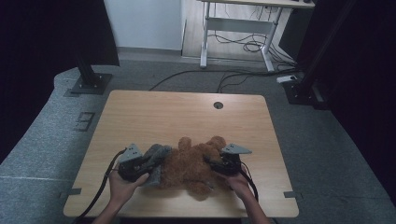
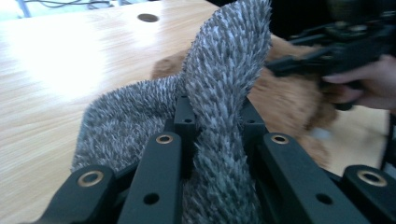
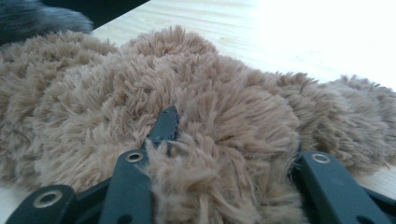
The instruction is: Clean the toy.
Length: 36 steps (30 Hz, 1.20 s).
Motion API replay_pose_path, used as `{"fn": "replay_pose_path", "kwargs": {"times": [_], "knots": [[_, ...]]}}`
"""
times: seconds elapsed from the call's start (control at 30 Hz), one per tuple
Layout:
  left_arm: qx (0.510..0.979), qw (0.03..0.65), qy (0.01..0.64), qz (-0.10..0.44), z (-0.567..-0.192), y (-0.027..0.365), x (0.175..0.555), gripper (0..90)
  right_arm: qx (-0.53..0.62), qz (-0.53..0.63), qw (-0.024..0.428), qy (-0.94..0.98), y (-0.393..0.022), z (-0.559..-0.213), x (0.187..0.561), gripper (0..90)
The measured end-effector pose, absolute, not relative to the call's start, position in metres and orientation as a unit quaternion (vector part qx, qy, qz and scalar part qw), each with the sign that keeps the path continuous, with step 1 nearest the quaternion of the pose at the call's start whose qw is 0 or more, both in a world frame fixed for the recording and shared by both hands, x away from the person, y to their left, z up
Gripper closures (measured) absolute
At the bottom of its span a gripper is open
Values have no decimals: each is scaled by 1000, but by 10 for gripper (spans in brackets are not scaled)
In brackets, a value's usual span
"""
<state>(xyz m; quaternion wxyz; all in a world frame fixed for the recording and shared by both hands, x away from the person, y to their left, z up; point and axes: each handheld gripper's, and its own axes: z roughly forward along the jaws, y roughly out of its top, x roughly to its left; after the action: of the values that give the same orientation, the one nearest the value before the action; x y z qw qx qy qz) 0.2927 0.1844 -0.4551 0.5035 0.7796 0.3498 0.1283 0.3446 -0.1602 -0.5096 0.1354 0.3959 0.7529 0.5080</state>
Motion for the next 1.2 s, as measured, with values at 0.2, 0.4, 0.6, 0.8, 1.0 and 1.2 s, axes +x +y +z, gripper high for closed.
{"fn": "replay_pose_path", "kwargs": {"times": [0.2, 0.4, 0.6, 0.8, 1.0, 1.2], "knots": [[794, 490, 340, 116, -462, 174, 286, 753, 407, 508, 155, 743, -157, -509, 348, 569], [789, 494, 344, 119, -464, 171, 291, 752, 418, 508, 177, 732, -154, -509, 353, 572], [787, 497, 344, 126, -461, 166, 297, 748, 432, 502, 208, 720, -146, -509, 368, 583], [791, 489, 347, 119, -463, 155, 318, 748, 461, 497, 223, 701, -142, -509, 389, 590], [790, 478, 368, 106, -473, 157, 344, 749, 430, 521, 219, 704, -145, -511, 390, 598], [778, 485, 395, 67, -492, 171, 356, 759, 396, 544, 213, 709, -148, -511, 378, 624]]}}
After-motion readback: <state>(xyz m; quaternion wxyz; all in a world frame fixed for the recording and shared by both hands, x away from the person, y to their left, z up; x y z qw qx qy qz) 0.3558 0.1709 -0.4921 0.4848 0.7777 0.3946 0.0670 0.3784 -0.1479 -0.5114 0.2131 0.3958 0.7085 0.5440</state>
